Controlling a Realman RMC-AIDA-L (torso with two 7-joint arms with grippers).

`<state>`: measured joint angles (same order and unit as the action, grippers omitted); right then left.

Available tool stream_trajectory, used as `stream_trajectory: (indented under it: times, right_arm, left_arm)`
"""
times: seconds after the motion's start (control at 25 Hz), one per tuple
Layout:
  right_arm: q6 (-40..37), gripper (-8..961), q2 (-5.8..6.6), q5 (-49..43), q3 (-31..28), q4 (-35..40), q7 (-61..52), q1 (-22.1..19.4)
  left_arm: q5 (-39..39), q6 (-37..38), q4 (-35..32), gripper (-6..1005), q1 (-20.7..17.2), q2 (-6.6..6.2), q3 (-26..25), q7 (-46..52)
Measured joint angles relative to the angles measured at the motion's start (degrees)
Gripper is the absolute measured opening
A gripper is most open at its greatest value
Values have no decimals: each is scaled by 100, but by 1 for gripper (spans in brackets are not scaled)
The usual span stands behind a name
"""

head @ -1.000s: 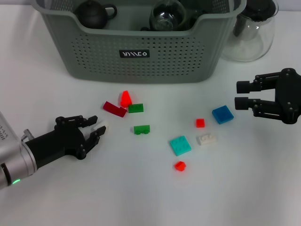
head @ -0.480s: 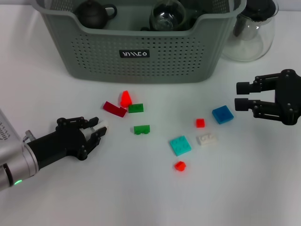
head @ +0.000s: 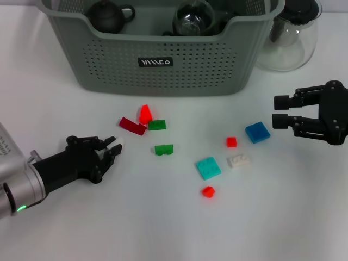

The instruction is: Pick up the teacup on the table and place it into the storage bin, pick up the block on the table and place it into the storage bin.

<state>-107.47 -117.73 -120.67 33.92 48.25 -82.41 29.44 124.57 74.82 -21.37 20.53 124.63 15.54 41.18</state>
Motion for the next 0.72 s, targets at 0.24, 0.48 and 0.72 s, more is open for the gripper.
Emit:
stream_trajectory:
  times: [0.24, 0.48, 0.72]
  right_arm:
    - [-3, 413, 5, 0, 0, 0, -3, 0]
    - [-3, 413, 15, 0, 0, 0, -4, 0]
    - [-2, 413, 13, 0, 0, 0, -6, 0]
  left_arm:
    - [11, 482, -298, 164, -52, -34, 3, 497]
    - [14, 1509, -973, 155, -110, -93, -5, 1546]
    - [-172, 3362, -1457, 169, 130, -329, -432, 2810]
